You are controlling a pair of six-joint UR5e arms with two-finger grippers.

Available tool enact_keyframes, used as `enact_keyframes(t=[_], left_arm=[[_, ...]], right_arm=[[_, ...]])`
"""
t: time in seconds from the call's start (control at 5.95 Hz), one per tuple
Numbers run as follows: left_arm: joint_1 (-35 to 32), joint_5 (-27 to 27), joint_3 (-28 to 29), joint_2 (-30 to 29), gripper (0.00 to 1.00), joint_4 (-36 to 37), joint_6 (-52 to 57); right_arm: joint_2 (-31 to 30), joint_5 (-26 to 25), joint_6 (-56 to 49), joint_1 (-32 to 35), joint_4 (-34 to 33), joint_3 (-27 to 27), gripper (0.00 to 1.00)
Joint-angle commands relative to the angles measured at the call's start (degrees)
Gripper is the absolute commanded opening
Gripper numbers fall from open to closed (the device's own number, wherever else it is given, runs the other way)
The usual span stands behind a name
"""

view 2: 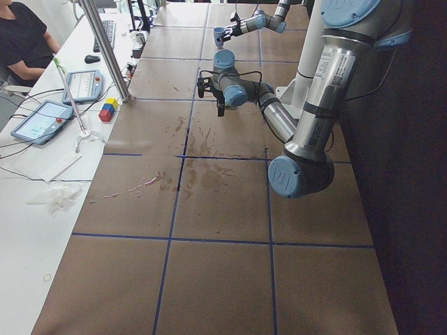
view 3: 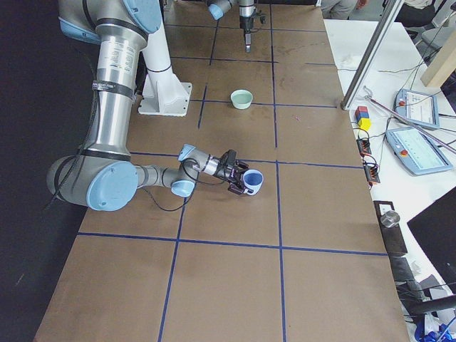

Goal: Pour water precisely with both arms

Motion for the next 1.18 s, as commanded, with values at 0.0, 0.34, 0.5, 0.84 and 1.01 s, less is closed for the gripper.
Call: enact_keyframes(t=[0.0,0.34,0.5,0.84,1.01], left_arm=[[0.0,0.1,-0.2,0.5,1.00,0.0,0.0],[0.0,0.1,-0.2,0.6,1.00,0.0,0.0],[-0.1,0.1,-0.2,0.6,0.99,0.0,0.0],[0.0,0.1,-0.2,0.6,1.00,0.0,0.0],[0.0,0.1,-0.2,0.6,1.00,0.0,0.0]], right_arm=[[-0.1,0.0,0.0,0.0,0.1,-0.1,0.48],[-0.1,-0.1,0.0,0.0,0.1,-0.2,1.00],[-0.2,-0.1,0.0,0.0,0.1,-0.2,1.00],[-0.7,-0.1,-0.1,0.1,0.1,0.6,1.00],[-1.4,-0.1,-0.2,0.2,0.6,1.5,1.00]])
